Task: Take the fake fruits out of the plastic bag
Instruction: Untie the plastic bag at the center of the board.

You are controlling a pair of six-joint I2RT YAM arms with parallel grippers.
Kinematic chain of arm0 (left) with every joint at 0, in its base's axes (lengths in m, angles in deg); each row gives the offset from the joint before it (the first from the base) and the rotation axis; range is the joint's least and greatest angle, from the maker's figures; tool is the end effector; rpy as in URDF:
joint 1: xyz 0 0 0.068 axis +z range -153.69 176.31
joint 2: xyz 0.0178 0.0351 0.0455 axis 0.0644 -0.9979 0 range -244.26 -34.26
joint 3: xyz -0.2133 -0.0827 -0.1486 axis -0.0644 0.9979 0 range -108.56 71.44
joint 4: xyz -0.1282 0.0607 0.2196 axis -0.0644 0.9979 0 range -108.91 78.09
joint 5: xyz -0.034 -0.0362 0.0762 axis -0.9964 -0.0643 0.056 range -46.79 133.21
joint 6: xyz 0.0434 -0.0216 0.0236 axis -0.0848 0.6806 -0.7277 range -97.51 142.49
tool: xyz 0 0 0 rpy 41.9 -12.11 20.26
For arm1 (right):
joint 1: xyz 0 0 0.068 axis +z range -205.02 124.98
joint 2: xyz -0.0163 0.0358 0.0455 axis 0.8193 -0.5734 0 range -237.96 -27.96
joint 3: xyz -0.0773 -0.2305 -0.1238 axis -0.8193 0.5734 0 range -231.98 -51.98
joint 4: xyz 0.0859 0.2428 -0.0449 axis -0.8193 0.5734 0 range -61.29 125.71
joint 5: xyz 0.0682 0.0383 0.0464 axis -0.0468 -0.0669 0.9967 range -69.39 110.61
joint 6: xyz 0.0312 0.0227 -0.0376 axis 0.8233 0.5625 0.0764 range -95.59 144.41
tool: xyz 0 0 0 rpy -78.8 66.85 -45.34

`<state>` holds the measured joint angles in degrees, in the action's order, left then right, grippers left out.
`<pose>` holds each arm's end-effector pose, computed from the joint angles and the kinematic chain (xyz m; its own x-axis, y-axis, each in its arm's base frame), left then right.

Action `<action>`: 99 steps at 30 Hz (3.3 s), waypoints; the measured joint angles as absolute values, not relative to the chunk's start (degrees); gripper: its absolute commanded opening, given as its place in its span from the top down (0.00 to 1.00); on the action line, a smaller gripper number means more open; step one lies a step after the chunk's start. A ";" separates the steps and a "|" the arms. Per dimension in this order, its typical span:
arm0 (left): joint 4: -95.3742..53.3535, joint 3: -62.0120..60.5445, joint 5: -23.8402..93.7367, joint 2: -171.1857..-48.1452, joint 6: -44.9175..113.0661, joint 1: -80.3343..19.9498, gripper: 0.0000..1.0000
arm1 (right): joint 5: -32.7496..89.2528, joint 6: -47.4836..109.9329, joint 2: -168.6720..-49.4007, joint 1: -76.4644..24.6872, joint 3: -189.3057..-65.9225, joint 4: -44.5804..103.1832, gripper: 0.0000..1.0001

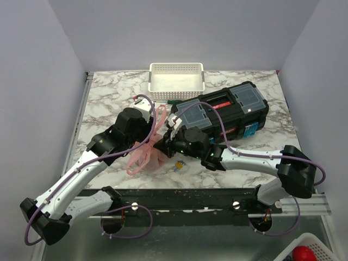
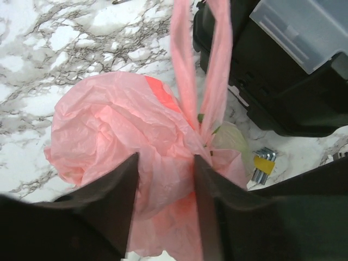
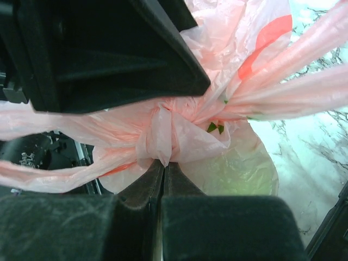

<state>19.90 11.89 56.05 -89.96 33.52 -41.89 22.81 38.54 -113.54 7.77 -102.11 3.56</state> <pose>0.1626 -0.1179 0.3455 -0.5299 0.1797 -0.8288 0.3651 0.9304 -0.0318 0.1552 0.3046 0.2639 -0.3006 -0.0509 -0.9524 -0.8585 0.4494 0.2469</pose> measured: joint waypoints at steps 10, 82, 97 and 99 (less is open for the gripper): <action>14.39 17.39 55.20 -85.63 30.81 -41.84 1.00 | 21.39 38.58 -113.56 7.77 -102.50 4.46 0.99; 9.91 18.53 52.62 -85.39 38.13 -27.31 1.00 | 14.98 38.23 -116.92 11.29 -119.97 28.83 0.64; 12.27 18.53 61.21 -84.85 41.17 -26.11 1.00 | 4.60 40.64 -106.76 12.88 -105.19 21.02 0.94; 12.38 18.53 61.27 -84.24 41.41 -25.89 1.00 | 4.62 41.38 -106.80 12.88 -104.43 20.46 0.94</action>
